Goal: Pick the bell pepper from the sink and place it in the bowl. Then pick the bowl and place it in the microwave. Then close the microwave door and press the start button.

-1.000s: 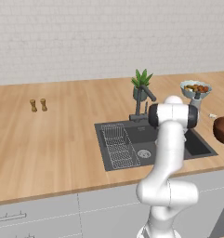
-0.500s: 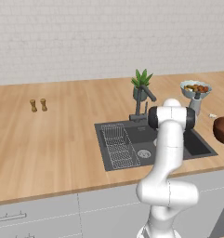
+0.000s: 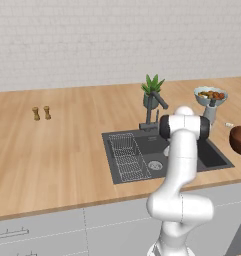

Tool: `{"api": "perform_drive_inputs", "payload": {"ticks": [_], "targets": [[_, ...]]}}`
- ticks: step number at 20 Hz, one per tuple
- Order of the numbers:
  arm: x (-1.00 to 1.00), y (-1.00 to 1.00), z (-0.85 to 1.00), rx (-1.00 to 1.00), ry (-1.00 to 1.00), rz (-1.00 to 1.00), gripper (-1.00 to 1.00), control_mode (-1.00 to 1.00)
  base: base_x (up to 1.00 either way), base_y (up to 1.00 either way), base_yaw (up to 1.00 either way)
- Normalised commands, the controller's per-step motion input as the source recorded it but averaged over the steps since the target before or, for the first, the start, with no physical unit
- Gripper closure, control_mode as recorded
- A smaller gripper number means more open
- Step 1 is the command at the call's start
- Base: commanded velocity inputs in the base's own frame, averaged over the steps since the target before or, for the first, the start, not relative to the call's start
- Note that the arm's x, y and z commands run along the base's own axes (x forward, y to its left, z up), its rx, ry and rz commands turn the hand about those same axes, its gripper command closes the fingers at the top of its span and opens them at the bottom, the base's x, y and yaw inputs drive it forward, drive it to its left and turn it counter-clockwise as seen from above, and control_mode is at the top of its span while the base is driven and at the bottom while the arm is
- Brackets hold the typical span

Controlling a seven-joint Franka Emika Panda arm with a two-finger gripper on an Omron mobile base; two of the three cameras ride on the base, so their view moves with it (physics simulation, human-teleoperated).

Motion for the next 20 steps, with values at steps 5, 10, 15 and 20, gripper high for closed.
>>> {"api": "perform_drive_inputs", "payload": {"ticks": [5, 10, 15, 20], "targets": [[-0.58, 0.00, 0.00, 0.00, -0.01, 0.00, 1.00, -1.00, 0.00, 0.00, 0.00], [-0.60, -0.07, 0.42, 0.02, -0.07, 0.00, 1.00, -1.00, 0.00, 0.00, 0.00], [-0.27, -0.17, 0.76, 0.03, -0.06, 0.00, 1.00, -1.00, 0.00, 0.00, 0.00], [-0.44, -0.05, 0.97, 0.01, 0.00, 0.00, 1.00, -1.00, 0.00, 0.00, 0.00]]}}
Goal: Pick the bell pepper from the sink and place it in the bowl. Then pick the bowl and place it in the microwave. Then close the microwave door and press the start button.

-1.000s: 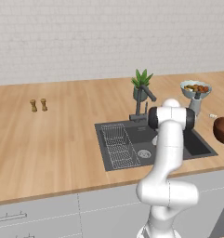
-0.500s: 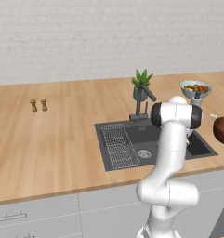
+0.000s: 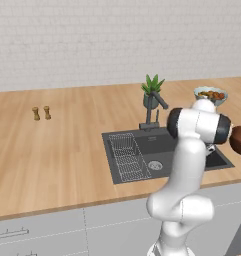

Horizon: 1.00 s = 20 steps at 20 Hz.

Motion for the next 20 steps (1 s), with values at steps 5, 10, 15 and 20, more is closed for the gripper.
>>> {"api": "perform_drive_inputs", "payload": {"ticks": [5, 10, 15, 20], "targets": [[-0.48, 0.00, 1.00, 0.00, 0.03, -0.02, 1.00, -1.00, 0.00, 0.00, 0.00], [-0.90, 0.00, 1.00, -0.02, 0.02, -0.05, 1.00, -1.00, 0.00, 0.00, 0.00], [-0.78, 0.00, 1.00, -0.03, 0.07, -0.08, 1.00, -1.00, 0.00, 0.00, 0.00], [-0.49, 0.00, 0.91, -0.15, 0.08, -0.12, 1.00, -1.00, 0.00, 0.00, 0.00]]}}
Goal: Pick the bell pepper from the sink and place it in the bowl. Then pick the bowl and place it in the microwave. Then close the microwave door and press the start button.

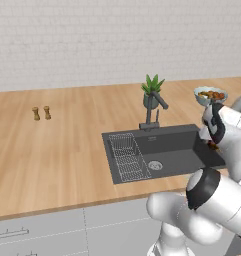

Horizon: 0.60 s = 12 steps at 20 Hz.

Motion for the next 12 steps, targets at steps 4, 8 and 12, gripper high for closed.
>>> {"api": "perform_drive_inputs", "payload": {"ticks": [4, 8, 12], "targets": [[-0.16, -0.07, 0.63, -0.24, 0.17, -0.14, 1.00, -1.00, 0.00, 0.00, 0.00], [-0.01, -0.48, 0.35, -0.17, 0.21, -0.06, 1.00, -1.00, 0.00, 0.00, 0.00], [0.00, -0.69, 0.27, -0.08, 0.15, 0.00, 1.00, -1.00, 0.00, 0.00, 0.00]]}}
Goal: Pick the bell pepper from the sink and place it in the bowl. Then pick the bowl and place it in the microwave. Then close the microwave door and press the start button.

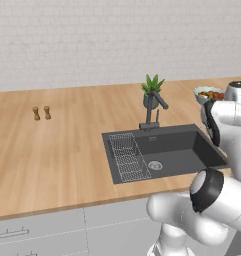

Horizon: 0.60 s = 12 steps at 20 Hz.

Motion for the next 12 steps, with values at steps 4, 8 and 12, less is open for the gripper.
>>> {"api": "perform_drive_inputs", "payload": {"ticks": [4, 8, 12], "targets": [[0.00, -0.83, 0.13, -0.01, 0.05, 0.00, 1.00, -1.00, 0.00, 0.00, 0.00], [0.00, -0.86, 0.00, 0.00, 0.00, 0.00, 1.00, -1.00, 0.00, 0.00, 0.00], [0.00, -0.78, 0.00, 0.00, 0.01, 0.00, 1.00, -1.00, 0.00, 0.00, 0.00]]}}
